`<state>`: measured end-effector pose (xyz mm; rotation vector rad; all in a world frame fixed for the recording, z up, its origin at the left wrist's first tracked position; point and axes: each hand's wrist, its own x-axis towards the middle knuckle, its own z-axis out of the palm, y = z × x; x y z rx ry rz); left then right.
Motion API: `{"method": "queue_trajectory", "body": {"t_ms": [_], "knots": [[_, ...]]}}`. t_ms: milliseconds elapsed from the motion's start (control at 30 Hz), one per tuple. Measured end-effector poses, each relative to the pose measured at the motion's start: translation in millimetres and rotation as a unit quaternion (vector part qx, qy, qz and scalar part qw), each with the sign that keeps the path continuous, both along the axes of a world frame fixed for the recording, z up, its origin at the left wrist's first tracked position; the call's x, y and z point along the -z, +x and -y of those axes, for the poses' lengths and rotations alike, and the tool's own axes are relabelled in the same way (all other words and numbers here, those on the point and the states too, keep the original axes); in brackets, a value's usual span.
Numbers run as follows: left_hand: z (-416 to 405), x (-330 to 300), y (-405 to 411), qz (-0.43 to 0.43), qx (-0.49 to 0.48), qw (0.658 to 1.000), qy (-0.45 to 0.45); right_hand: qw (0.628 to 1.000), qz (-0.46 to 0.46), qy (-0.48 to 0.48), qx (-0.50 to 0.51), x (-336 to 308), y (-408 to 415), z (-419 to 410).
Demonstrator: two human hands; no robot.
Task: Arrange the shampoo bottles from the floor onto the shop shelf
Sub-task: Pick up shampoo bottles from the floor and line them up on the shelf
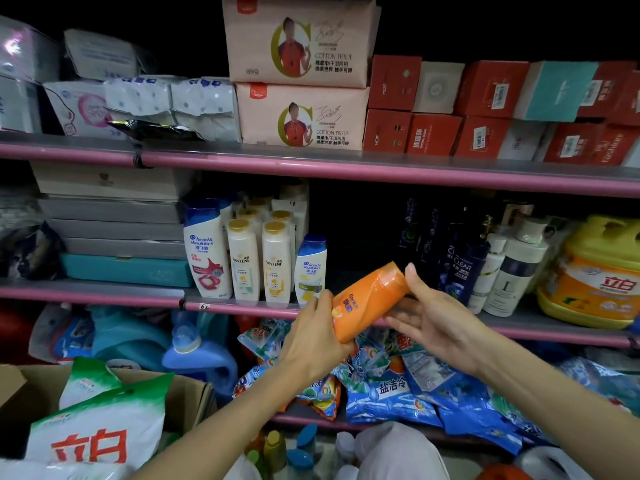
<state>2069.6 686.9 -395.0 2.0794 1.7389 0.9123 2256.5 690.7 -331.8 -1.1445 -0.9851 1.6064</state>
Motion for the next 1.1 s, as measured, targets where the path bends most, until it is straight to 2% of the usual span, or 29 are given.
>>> {"method": "queue_trajectory", "body": {"t_ms": [67, 133, 267, 433, 533, 633, 767, 967, 1100], "knots": [[-2, -5, 9, 0.038, -0.01, 0.999, -0.014, 1.0, 0.02, 0.016, -0.018, 10, -11, 4], [-3, -8, 19, 0.08, -0.01, 0.996, -0.028, 0.994, 0.077, 0.053, -0.047, 24, -26, 10], [-2, -6, 30, 0.163, 0.009, 0.985, -0.064, 0.985, 0.135, 0.11, -0.009, 32, -39, 8], [-9, -8, 21, 0.201, 0.044, 0.972, -0.115, 0.965, 0.213, 0.151, -0.026, 31, -28, -15], [-23, -14, 10, 0.166, 0.033, 0.982, -0.084, 0.946, 0.252, 0.2, -0.026, 30, -23, -38], [-41, -27, -4, 0.119, -0.005, 0.993, 0.017, 0.933, 0.269, 0.237, -0.015, 30, -18, -66], [-67, -48, -23, 0.035, -0.011, 0.99, 0.136, 0.921, 0.306, 0.242, -0.008, 40, -14, -104], [-91, -53, -34, -0.043, 0.072, 0.991, 0.104, 0.925, 0.317, 0.199, -0.065, 56, -17, -134], [-98, -51, -34, -0.089, 0.082, 0.988, 0.095, 0.928, 0.301, 0.206, -0.072, 59, -24, -142]]}}
